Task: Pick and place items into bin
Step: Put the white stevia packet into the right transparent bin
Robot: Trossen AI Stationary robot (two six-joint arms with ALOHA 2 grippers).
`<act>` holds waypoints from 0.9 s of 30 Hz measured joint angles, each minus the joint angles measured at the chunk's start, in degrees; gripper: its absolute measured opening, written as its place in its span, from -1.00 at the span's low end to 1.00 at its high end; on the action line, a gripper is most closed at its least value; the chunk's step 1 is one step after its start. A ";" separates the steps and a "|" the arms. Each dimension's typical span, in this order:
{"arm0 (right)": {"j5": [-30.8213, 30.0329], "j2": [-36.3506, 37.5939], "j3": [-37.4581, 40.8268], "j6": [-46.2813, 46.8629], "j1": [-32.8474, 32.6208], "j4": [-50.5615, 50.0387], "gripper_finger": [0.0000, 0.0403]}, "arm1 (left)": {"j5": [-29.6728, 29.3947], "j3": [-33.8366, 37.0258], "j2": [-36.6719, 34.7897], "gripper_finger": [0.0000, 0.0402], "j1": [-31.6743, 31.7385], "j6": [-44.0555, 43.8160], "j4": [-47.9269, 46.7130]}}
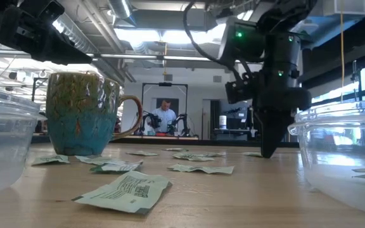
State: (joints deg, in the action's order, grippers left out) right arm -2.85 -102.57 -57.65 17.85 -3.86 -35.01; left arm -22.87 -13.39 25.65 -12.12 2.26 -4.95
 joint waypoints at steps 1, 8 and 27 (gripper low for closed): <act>-0.08 0.12 0.48 0.03 0.00 0.27 -0.51 | 0.00 0.00 0.02 -0.97 0.02 0.00 0.00; -0.70 0.27 2.45 1.33 -0.02 1.63 -0.56 | 0.00 0.00 0.02 -0.96 0.01 0.00 0.00; -0.64 0.40 2.30 1.35 -0.02 1.36 -0.98 | -0.01 0.00 0.02 -0.98 0.02 0.02 0.00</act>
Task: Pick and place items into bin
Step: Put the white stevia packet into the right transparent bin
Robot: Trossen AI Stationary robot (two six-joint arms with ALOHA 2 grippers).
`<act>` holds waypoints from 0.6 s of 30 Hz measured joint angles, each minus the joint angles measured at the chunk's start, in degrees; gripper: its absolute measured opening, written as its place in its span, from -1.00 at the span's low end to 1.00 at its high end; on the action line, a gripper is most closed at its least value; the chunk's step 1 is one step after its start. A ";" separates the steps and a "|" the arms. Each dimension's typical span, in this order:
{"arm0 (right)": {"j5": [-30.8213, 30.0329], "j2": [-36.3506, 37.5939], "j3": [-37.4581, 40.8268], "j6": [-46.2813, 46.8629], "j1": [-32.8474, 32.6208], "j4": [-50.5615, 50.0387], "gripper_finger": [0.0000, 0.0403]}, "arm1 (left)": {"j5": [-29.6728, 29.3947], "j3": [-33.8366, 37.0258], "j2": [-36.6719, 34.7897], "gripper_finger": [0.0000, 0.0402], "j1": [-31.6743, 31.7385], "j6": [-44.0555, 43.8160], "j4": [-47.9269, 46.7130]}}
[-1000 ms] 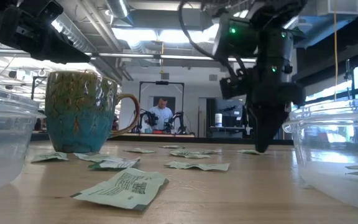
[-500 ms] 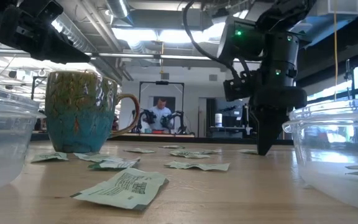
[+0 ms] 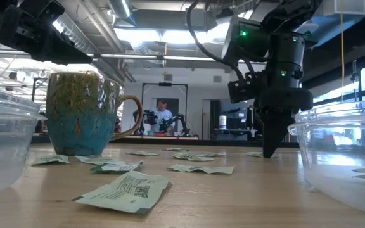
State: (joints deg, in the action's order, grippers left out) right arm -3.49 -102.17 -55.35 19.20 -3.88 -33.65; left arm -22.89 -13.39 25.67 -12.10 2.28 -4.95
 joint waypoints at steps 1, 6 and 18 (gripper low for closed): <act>0.11 0.00 -0.22 0.00 0.00 -0.06 -0.98 | 0.01 0.00 -0.01 -0.98 -0.02 -0.01 0.00; 0.66 -0.02 -0.64 0.13 0.00 0.09 -0.96 | 0.01 0.00 -0.02 -0.97 -0.02 0.00 0.00; 1.31 -0.44 -3.98 -1.73 -2.24 0.25 -0.99 | 0.01 0.00 -0.01 -0.97 -0.01 0.00 0.00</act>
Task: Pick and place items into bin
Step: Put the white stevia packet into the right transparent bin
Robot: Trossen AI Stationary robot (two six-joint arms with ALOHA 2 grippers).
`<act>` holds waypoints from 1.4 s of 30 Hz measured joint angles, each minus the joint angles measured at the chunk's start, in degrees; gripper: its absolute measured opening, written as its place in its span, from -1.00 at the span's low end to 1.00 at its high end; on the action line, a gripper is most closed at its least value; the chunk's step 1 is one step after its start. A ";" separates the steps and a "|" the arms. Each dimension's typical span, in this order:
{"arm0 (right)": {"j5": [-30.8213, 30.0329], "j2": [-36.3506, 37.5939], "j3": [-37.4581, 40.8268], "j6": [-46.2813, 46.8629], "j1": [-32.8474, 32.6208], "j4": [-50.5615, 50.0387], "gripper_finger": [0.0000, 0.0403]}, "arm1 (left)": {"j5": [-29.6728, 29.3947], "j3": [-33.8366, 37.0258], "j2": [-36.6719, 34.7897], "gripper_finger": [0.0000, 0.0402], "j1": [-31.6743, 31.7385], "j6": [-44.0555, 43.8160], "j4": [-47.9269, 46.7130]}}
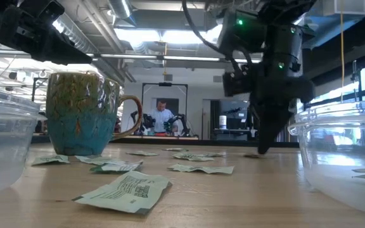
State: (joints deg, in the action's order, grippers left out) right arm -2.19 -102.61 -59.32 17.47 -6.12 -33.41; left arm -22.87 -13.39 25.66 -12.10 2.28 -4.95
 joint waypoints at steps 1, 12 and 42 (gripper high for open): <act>-0.07 0.02 -0.45 -0.05 -0.15 0.10 -0.99 | -0.01 0.00 -0.01 -0.97 -0.01 0.00 0.00; -0.54 0.17 -8.21 0.00 -5.18 -5.99 -1.00 | 0.00 0.00 0.01 -0.97 -0.01 0.00 0.00; -1.28 0.39 -14.03 30.28 -34.00 -5.25 -1.00 | 0.00 0.00 0.01 -0.97 -0.01 -0.02 0.00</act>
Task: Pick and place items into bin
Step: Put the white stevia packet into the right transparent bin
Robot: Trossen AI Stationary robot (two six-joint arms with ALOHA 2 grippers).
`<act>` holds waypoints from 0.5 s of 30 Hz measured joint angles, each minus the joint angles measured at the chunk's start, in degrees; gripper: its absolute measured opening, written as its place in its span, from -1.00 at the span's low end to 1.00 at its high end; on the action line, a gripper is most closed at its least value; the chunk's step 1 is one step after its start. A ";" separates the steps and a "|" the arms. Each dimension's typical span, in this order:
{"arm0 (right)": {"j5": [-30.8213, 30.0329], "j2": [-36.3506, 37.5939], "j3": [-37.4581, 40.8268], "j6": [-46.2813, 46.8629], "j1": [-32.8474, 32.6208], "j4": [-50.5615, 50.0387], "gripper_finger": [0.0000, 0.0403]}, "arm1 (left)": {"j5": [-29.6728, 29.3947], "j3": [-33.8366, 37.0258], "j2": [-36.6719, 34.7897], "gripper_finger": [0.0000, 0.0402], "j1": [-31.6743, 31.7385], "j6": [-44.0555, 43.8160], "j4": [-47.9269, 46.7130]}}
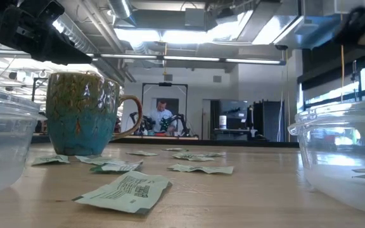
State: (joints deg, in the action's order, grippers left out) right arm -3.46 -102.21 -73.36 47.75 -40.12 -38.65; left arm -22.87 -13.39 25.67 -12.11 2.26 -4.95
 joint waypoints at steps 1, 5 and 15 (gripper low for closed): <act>0.02 0.00 0.93 0.00 0.00 0.86 -0.99 | 0.00 0.00 0.00 -0.97 -0.01 0.00 0.00; 0.48 0.00 3.50 0.71 0.08 3.06 -0.94 | 0.00 0.00 -0.02 -0.97 -0.01 -0.01 0.00; 2.49 0.00 3.56 2.95 0.79 1.60 -0.72 | 0.00 0.00 0.00 -0.97 -0.01 0.00 0.00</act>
State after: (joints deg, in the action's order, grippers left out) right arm -0.97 -102.21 -69.80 50.69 -39.33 -37.05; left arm -22.87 -13.39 25.67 -12.12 2.26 -4.95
